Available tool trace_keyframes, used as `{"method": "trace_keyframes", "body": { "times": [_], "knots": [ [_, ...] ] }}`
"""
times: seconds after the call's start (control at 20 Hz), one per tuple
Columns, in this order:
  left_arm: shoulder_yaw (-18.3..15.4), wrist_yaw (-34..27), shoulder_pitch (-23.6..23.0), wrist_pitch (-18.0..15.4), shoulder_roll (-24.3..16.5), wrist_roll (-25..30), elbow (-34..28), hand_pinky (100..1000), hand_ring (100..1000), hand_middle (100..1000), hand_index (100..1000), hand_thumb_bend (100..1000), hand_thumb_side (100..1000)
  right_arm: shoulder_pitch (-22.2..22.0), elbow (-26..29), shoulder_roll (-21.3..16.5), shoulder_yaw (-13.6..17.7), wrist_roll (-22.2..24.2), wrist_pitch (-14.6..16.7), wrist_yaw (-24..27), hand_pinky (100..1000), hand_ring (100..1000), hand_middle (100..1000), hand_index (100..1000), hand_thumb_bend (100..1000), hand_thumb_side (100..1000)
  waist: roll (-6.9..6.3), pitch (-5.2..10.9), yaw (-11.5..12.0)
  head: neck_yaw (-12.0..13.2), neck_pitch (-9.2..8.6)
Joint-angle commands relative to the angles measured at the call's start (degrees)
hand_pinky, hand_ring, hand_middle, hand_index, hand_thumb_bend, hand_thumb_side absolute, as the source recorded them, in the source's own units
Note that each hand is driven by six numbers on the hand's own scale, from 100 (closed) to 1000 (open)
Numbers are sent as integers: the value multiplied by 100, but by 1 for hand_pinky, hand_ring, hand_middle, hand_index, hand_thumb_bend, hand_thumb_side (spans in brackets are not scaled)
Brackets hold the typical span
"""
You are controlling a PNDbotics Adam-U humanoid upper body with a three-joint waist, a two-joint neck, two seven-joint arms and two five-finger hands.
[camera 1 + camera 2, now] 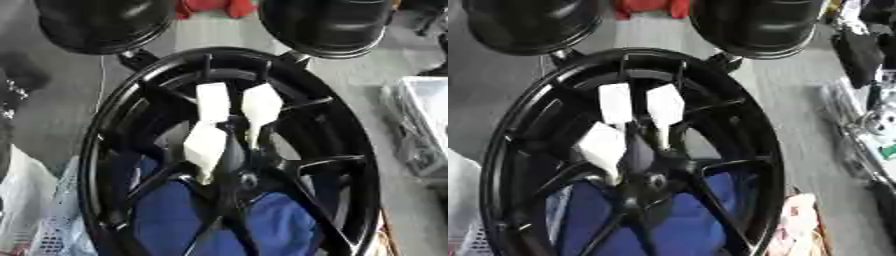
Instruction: Pull the pin out of the wheel hub.
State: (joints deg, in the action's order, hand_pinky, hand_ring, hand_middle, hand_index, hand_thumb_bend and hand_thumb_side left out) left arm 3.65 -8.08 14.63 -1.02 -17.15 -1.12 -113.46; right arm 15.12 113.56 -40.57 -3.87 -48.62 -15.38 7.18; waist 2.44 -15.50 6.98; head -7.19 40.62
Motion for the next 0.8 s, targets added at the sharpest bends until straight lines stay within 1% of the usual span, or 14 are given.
{"method": "trace_keyframes", "body": {
  "times": [0.05,0.4,0.55,0.6,0.65,0.8],
  "knots": [
    [-44,-39,37,-11,-52,-23,-113,839,713,634,772,100,711,49,103,-103,66,-334,-316,-37,479,644,684,580,100,466,-13,149,1,-10,-60],
    [-39,-46,46,-13,-51,-22,-113,838,712,634,772,100,710,40,103,-99,60,-334,-324,-34,479,645,685,581,100,469,-15,160,14,-8,-60],
    [-36,-45,44,-9,-54,-18,-113,838,712,634,772,100,711,43,103,-157,54,-334,-402,-23,481,647,687,582,100,458,-6,162,24,-5,-55],
    [-34,-45,42,-6,-55,-17,-113,838,712,634,772,100,711,57,103,-199,48,-334,-444,-21,481,647,687,582,100,457,-2,164,26,-4,-53],
    [-30,-43,40,-2,-60,-14,-113,838,712,634,772,100,712,80,103,-282,25,-334,-522,-29,485,649,689,586,100,435,6,167,30,-3,-47],
    [-21,-41,36,6,-75,-4,-113,838,712,634,772,100,712,201,103,-625,-113,-289,-914,-33,491,653,693,592,100,407,27,174,45,-16,-36]
  ]
}}
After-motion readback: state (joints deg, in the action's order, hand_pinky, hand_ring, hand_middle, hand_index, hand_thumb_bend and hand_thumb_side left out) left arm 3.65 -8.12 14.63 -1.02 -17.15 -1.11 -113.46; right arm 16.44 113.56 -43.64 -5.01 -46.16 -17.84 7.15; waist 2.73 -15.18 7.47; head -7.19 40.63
